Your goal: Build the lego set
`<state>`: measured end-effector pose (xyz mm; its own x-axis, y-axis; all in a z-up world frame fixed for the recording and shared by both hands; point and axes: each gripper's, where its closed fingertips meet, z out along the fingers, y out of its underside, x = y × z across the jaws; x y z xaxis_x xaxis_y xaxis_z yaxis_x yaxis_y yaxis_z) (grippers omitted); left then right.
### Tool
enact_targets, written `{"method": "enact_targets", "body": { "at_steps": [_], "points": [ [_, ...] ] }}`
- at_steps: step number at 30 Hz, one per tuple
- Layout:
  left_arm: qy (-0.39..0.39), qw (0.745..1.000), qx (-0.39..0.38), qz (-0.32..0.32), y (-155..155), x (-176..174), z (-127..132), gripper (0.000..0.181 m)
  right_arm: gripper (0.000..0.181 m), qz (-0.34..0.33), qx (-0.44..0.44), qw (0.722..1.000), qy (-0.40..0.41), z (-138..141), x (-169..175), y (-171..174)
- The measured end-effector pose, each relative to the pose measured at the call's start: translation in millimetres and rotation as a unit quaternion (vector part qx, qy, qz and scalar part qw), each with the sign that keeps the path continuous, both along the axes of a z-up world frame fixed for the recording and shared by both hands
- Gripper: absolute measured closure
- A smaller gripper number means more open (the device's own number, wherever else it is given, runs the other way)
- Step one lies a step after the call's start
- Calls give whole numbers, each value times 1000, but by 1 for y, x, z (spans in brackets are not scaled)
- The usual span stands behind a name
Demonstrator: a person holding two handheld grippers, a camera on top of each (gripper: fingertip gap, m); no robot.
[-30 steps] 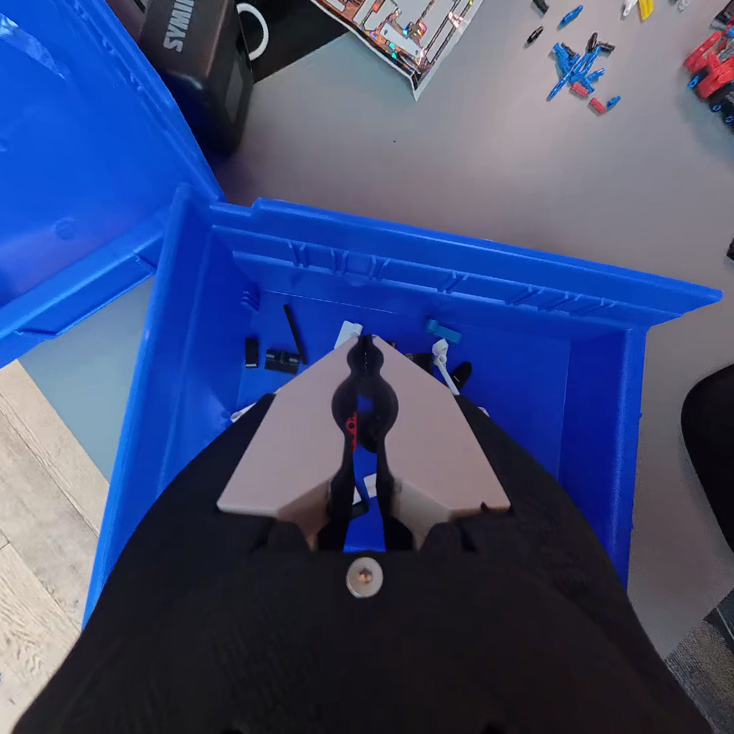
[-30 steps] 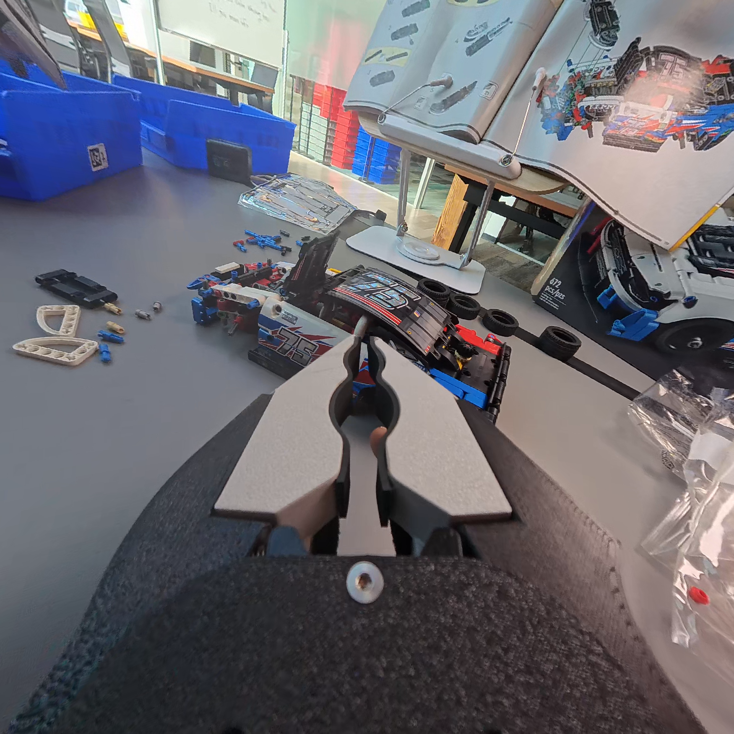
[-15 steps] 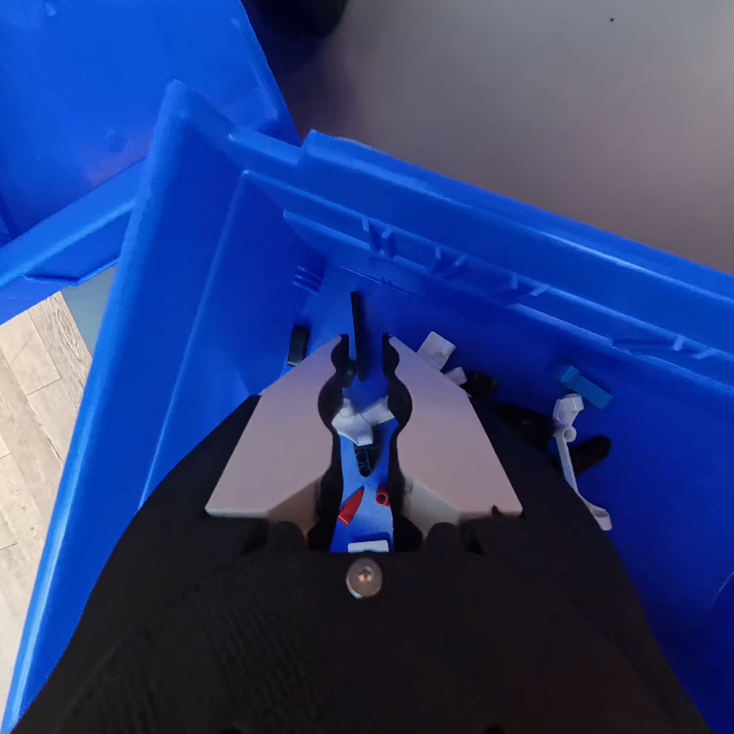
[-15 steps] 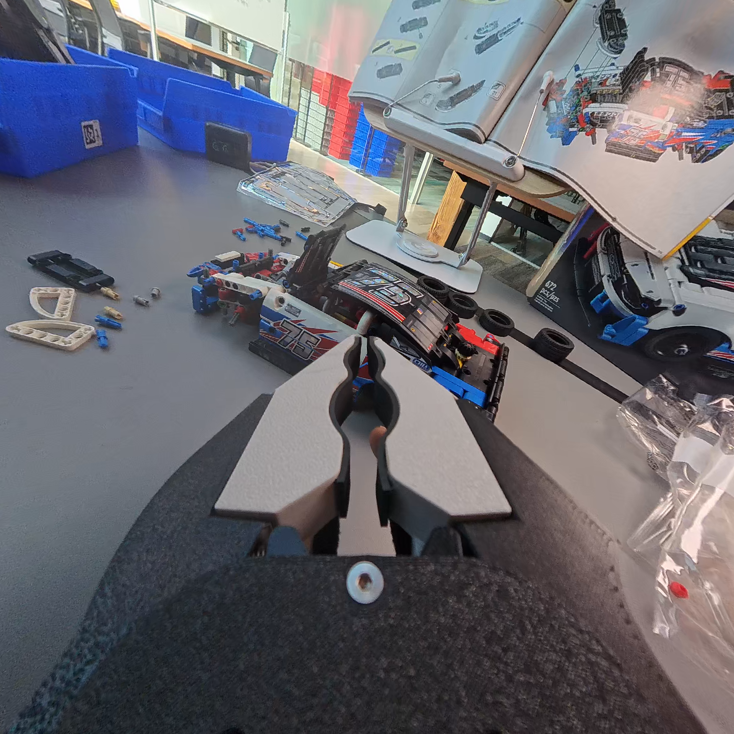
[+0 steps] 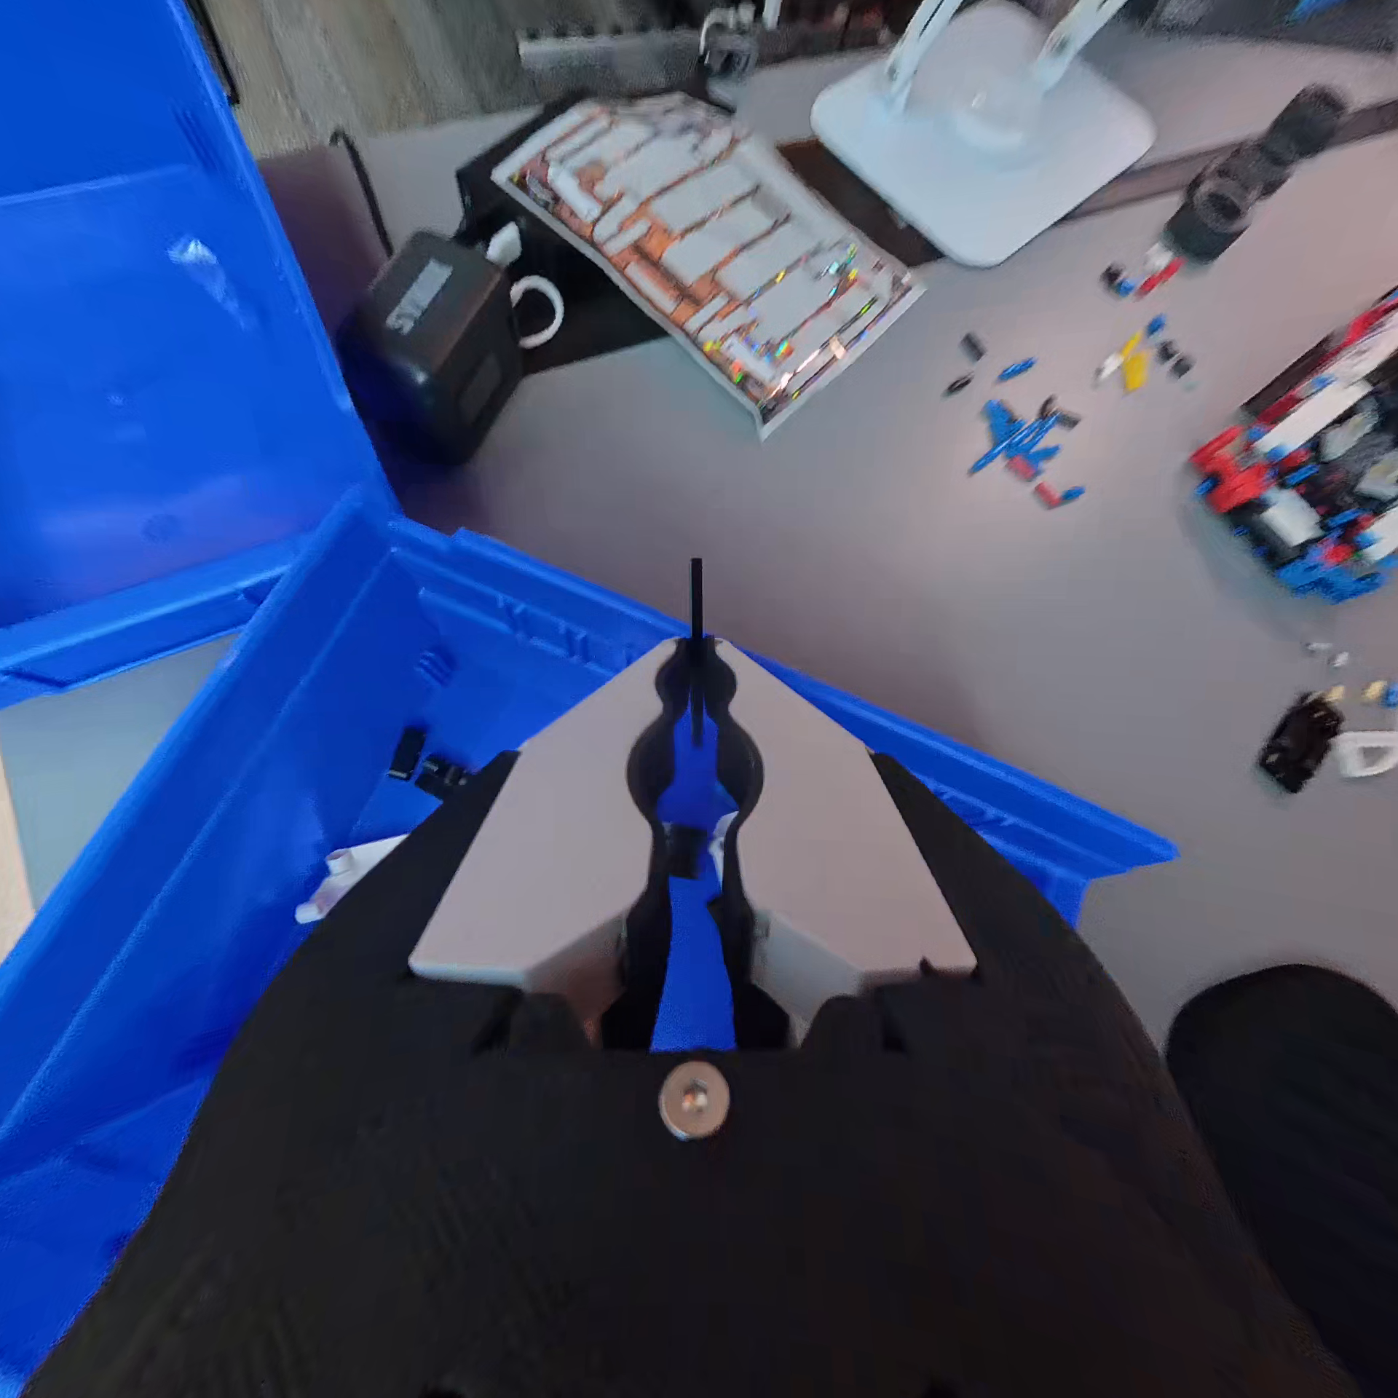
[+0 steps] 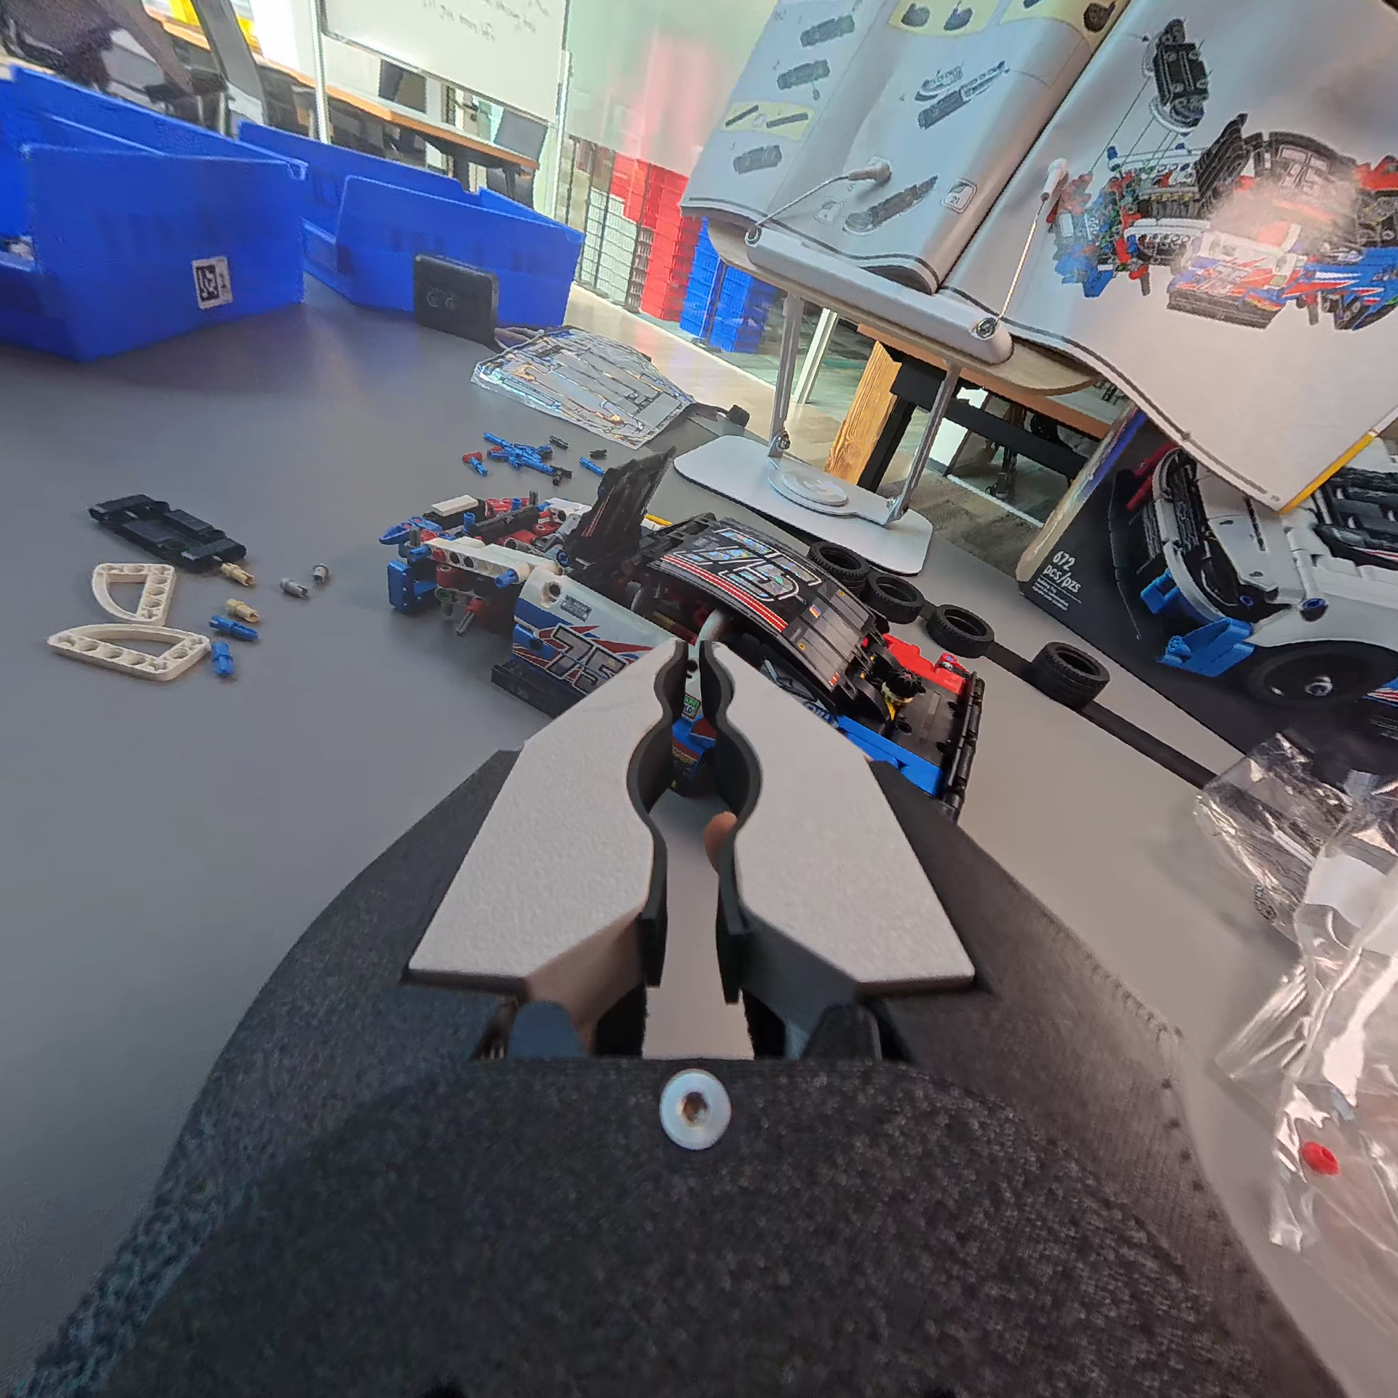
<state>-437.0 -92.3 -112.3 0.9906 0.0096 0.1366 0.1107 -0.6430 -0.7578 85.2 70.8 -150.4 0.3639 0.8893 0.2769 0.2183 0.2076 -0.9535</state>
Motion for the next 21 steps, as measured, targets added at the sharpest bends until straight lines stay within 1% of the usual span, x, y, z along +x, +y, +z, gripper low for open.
{"method": "enact_targets", "body": {
  "at_steps": [1,3,5,7,9,11,13,15,18,21],
  "points": [
    [-7,999,32,-3,0,15,17,181,181,3,1,1000,3,2,-2,-2],
    [-30,993,106,-38,0,57,48,181,181,12,-2,1000,11,6,-6,-9],
    [-75,979,171,-82,1,108,72,181,180,26,-16,999,30,13,-14,-20],
    [-130,957,226,-126,2,162,87,181,178,48,-38,997,52,22,-25,-35],
    [-204,927,276,-151,7,212,94,181,176,66,-52,994,67,33,-38,-51],
    [-289,888,319,-160,16,257,97,181,174,60,-55,994,71,45,-51,-62],
    [-369,851,341,-150,29,294,92,181,170,41,-64,995,66,55,-63,-68],
    [-425,826,346,-132,44,325,83,181,165,41,-74,994,76,69,-75,-78],
    [-461,808,344,-126,60,368,71,181,161,47,-72,993,79,84,-91,-93],
    [-457,810,341,-136,67,398,62,181,160,48,-66,995,64,82,-102,-99]
  ]
}}
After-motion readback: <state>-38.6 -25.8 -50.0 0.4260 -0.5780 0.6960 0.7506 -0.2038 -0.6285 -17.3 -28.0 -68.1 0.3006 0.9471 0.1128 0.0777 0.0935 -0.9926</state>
